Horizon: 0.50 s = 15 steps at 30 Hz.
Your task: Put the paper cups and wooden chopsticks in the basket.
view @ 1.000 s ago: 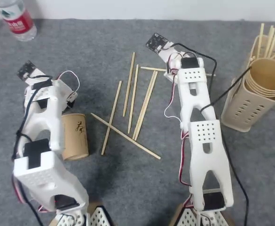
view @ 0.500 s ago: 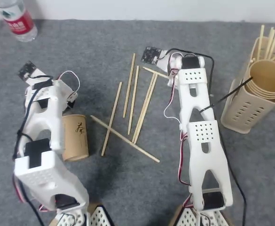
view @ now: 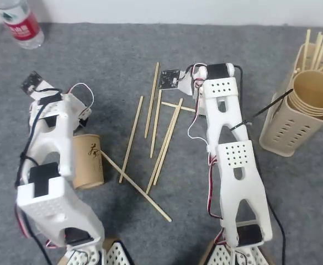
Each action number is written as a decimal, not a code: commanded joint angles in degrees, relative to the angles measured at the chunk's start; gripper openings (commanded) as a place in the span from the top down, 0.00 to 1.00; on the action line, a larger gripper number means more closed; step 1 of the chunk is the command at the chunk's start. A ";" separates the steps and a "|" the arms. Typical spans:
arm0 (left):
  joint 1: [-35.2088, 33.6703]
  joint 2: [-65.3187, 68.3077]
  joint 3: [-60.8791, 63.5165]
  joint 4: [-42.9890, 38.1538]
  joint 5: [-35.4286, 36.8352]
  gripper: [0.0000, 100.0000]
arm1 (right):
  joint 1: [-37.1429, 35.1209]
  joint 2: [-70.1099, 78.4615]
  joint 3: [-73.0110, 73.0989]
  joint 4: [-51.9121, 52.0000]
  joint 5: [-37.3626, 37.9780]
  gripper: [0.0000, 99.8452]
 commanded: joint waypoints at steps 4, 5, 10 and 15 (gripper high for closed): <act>0.44 -1.76 -0.31 -0.88 0.18 0.99 | 0.40 -9.19 -10.11 2.51 -7.30 0.99; 0.44 -1.76 -0.31 -0.88 0.18 0.99 | 0.48 -10.77 -11.96 2.59 -8.97 0.99; 0.44 -1.76 -0.31 -0.88 0.18 0.99 | 0.13 -22.29 -11.52 2.59 -14.59 0.99; 0.44 -1.76 -0.31 -0.79 0.18 0.99 | 0.40 -34.33 -11.96 2.51 -20.40 0.99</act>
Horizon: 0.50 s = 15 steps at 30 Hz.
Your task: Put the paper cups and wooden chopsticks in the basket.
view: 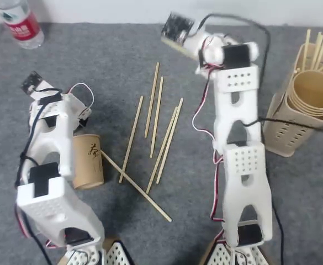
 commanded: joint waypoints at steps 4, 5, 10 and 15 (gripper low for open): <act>0.44 -1.76 -0.31 -0.79 0.18 0.99 | 2.33 -19.38 -2.81 2.15 -6.15 0.99; 0.44 -1.76 -0.31 -0.79 0.18 0.99 | 3.03 -21.49 -2.81 2.15 -8.00 0.99; 0.44 -1.76 -0.31 -0.70 0.18 0.99 | 8.22 -32.40 -1.93 2.59 -22.07 0.99; 0.44 -1.76 -0.31 -0.70 0.18 0.99 | 14.20 -45.49 13.36 2.59 -28.40 0.99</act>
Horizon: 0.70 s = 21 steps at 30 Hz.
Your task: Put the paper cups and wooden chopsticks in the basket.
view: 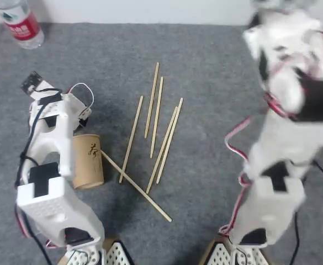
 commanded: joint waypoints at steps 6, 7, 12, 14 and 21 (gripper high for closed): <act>0.44 -1.76 -0.31 -0.62 0.18 0.99 | 5.41 -27.30 37.19 2.07 -5.63 0.99; 0.44 -1.76 -0.31 -0.62 0.18 0.99 | 5.32 -29.76 39.82 1.71 -5.63 0.99; 0.44 -1.76 -0.31 -0.62 0.18 0.99 | 7.16 -38.20 51.08 -9.45 -5.89 0.99; 0.44 -1.76 -0.22 -0.62 0.18 0.99 | 7.96 -39.25 55.47 -15.87 -5.98 0.99; 0.44 -1.76 0.22 -0.79 0.18 0.99 | 14.29 -39.96 72.70 -40.13 -10.73 0.99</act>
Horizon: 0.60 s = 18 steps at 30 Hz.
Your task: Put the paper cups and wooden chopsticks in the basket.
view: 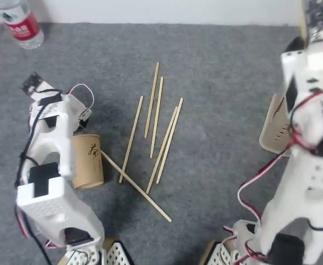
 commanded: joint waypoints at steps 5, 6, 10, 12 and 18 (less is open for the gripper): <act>0.44 -1.76 -0.31 -0.88 0.18 0.99 | 7.52 -2.33 21.71 -36.88 -9.05 0.99; 0.44 -1.76 -0.31 -0.88 0.18 0.99 | 8.13 -3.47 25.23 -41.63 -10.90 0.99; 0.44 -1.76 -0.31 -0.88 0.18 0.99 | 8.40 -8.92 38.86 -59.91 -13.36 0.99; 0.44 -1.76 -0.40 -0.88 0.18 0.99 | 7.08 -10.33 43.60 -66.51 -13.10 0.99; 0.53 -1.76 -0.40 -0.88 0.18 0.99 | 6.46 -6.64 41.85 -73.10 -10.46 0.99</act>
